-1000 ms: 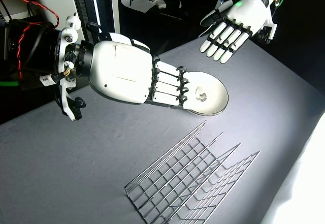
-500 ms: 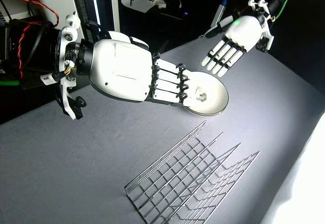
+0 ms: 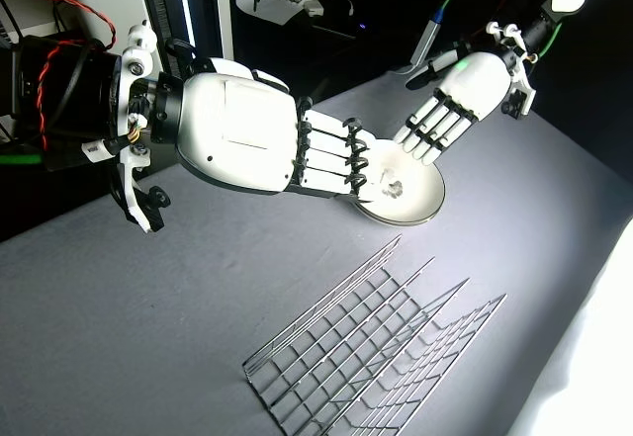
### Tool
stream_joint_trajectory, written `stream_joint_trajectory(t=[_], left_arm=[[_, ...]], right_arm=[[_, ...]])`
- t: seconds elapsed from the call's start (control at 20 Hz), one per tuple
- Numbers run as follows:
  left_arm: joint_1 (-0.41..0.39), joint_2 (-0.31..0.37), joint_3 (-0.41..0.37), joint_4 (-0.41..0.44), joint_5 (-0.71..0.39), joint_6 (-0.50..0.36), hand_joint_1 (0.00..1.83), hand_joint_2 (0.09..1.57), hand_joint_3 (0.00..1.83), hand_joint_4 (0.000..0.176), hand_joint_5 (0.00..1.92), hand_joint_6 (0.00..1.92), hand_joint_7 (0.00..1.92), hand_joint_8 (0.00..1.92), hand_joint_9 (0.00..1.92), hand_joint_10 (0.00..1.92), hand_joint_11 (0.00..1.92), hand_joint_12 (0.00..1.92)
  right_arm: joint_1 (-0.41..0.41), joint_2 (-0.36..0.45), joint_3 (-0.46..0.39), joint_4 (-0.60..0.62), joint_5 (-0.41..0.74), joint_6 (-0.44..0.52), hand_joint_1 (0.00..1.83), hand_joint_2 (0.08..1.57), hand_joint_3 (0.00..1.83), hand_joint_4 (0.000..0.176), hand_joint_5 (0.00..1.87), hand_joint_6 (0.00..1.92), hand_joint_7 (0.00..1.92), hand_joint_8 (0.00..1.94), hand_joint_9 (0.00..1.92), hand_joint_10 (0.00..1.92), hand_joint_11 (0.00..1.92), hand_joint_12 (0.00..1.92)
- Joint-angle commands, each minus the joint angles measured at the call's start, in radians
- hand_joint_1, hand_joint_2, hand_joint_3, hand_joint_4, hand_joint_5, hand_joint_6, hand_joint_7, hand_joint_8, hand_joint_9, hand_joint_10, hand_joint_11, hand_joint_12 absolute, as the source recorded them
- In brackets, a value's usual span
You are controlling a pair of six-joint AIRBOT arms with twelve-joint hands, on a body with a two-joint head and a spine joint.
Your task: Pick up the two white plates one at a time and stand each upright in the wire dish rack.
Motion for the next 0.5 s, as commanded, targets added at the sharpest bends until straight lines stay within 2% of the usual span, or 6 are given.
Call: stream_joint_trajectory(t=[0.0, 0.25, 0.3, 0.45], left_arm=[[0.002, -0.002, 0.008, -0.069, -0.043, 0.003, 0.0, 1.11, 0.01, 0.0, 0.0, 0.0, 0.0, 0.0, 0.0, 0.0, 0.0, 0.0], [0.021, -0.042, 0.046, -0.061, -0.018, 0.014, 0.0, 1.11, 0.01, 0.0, 0.0, 0.0, 0.0, 0.0, 0.0, 0.0, 0.0, 0.0], [0.025, -0.05, 0.056, -0.058, -0.014, 0.015, 0.0, 1.11, 0.01, 0.0, 0.0, 0.0, 0.0, 0.0, 0.0, 0.0, 0.0, 0.0], [0.034, -0.067, 0.088, -0.051, -0.003, 0.023, 0.0, 1.12, 0.01, 0.0, 0.0, 0.0, 0.0, 0.0, 0.0, 0.0, 0.0, 0.0]], right_arm=[[0.009, 0.005, -0.002, 0.043, 0.094, 0.003, 0.0, 1.2, 0.0, 0.0, 0.0, 0.0, 0.0, 0.0, 0.0, 0.0, 0.01, 0.0], [0.009, 0.005, -0.002, 0.043, 0.097, 0.003, 0.0, 1.19, 0.0, 0.0, 0.0, 0.0, 0.0, 0.0, 0.0, 0.0, 0.02, 0.01], [0.009, 0.005, -0.002, 0.043, 0.1, 0.003, 0.0, 1.13, 0.0, 0.0, 0.0, 0.0, 0.0, 0.0, 0.0, 0.0, 0.01, 0.01], [0.008, 0.005, -0.002, 0.043, 0.111, 0.003, 0.0, 1.12, 0.0, 0.0, 0.01, 0.0, 0.0, 0.0, 0.0, 0.0, 0.0, 0.0]])
